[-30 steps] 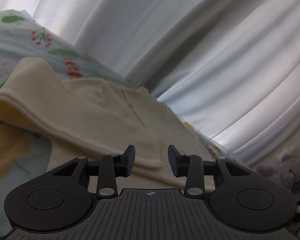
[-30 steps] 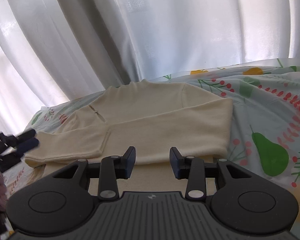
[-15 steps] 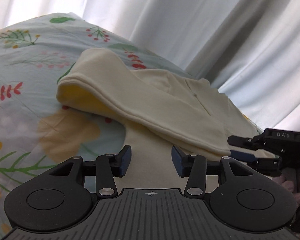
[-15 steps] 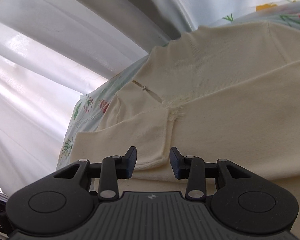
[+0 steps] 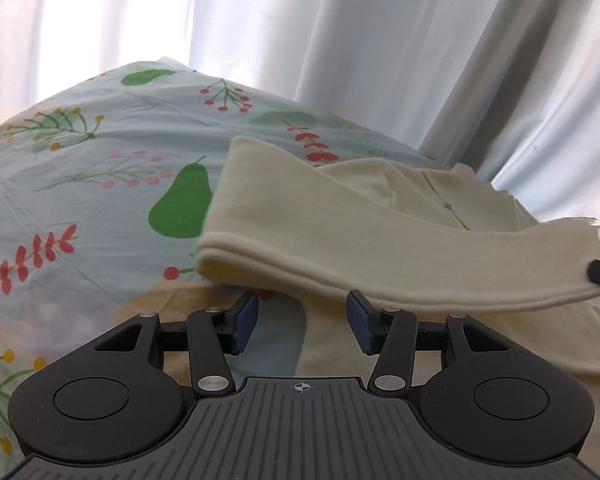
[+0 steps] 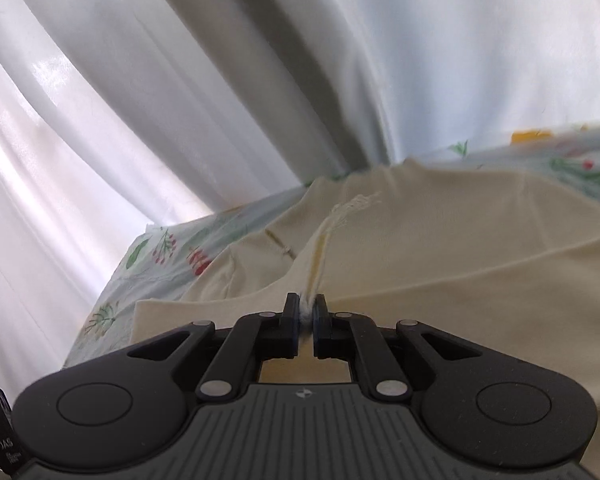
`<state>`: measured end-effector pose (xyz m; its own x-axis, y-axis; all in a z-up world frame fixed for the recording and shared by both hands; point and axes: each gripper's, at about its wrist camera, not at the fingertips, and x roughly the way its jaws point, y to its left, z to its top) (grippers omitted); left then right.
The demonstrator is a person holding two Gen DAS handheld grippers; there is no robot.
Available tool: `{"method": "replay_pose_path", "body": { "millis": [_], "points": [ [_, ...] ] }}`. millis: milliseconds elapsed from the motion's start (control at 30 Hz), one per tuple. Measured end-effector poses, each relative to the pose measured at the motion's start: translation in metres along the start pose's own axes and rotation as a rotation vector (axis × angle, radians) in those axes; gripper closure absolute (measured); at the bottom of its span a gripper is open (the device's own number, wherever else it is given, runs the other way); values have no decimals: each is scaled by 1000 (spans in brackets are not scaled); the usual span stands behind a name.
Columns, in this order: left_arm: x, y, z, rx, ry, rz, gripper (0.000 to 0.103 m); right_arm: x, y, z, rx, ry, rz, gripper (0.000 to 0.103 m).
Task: Fold small clothes
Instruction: 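Lay the held sleeve across the body and open the left gripper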
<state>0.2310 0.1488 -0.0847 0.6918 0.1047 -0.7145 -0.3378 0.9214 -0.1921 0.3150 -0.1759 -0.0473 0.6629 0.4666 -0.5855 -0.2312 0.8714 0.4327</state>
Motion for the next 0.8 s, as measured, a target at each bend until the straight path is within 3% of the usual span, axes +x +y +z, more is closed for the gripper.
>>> {"method": "replay_pose_path", "body": {
  "millis": [200, 333, 467, 500, 600, 667, 733, 800],
  "points": [
    [7, -10, -2, 1, 14, -18, 49, -23, -67, -18, 57, 58, -105, 97],
    [7, -13, -4, 10, 20, -31, 49, -26, -86, -27, 88, 66, -95, 96],
    [9, -14, -4, 19, 24, -12, 49, -17, -95, -30, 175, 59, -70, 89],
    [9, -14, -3, 17, 23, -14, 49, -14, -98, -29, 206, 59, -58, 83],
    [9, -13, -2, 11, 24, -10, 48, -8, -102, -28, 251, 58, -38, 81],
    [9, -12, -1, 12, 25, -6, 48, -7, -95, -25, 216, 68, -34, 81],
    [8, -10, -1, 7, 20, -3, 48, -15, -78, -20, 107, 35, -78, 98],
    [6, -7, 1, -2, 17, 5, 48, -30, -63, -13, 8, -27, -118, 97]
  ]
}}
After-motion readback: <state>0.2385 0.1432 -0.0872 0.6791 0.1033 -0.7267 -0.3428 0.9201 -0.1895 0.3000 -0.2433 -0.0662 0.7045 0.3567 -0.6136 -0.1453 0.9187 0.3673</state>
